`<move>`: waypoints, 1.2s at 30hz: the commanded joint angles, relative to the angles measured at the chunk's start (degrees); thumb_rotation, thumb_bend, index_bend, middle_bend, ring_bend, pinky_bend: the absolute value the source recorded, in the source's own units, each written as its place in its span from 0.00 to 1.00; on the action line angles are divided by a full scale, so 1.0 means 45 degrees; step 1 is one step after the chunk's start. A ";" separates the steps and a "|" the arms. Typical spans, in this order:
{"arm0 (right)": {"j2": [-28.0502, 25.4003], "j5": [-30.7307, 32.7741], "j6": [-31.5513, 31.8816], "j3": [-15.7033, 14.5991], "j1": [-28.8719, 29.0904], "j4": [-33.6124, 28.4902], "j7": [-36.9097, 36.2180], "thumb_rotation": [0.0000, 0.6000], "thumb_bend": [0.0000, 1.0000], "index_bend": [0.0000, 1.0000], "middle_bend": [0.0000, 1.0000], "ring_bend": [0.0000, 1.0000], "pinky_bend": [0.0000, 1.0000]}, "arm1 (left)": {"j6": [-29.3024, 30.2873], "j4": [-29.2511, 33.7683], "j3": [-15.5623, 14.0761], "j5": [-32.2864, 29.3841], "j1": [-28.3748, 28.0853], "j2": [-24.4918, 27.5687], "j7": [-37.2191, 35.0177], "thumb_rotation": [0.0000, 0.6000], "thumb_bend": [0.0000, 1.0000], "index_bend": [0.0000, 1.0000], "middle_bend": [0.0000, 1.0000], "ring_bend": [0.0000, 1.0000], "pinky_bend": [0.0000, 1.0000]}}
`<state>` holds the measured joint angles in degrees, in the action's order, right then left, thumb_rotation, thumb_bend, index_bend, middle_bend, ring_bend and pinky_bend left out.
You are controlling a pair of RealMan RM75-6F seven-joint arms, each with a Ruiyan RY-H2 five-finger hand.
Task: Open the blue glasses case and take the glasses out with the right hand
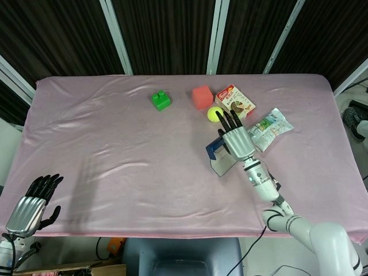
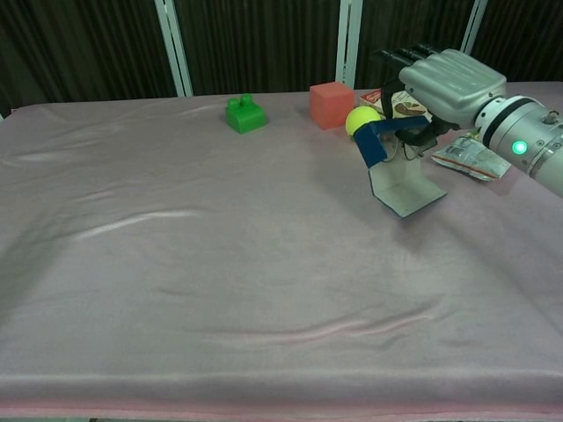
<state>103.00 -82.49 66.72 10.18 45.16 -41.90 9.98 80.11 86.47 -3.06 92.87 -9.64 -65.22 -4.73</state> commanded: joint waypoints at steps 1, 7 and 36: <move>-0.0142 0.0292 0.0115 0.0379 -0.0030 0.0022 -0.0463 1.00 0.47 0.59 0.09 0.01 0.00 | -0.0012 0.0004 0.0005 -0.0021 -0.0006 0.0001 -0.0001 1.00 0.43 0.00 0.04 0.00 0.06; -0.0456 0.0575 -0.0236 0.0502 -0.0088 -0.0344 -0.0422 1.00 0.47 0.59 0.09 0.01 0.00 | -0.0116 -0.0001 -0.0002 -0.0039 -0.0057 -0.0031 0.0040 1.00 0.43 0.00 0.04 0.00 0.06; 0.0860 0.1797 -0.1906 0.1101 0.0566 0.0901 0.0794 1.00 0.47 0.38 0.09 0.01 0.00 | -0.0197 0.0024 -0.0024 -0.0084 -0.0097 -0.0087 0.0158 1.00 0.43 0.00 0.04 0.00 0.06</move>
<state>105.58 -75.54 59.16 14.17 46.74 -39.29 12.30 79.23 86.58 -3.17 92.50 -10.07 -65.61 -4.02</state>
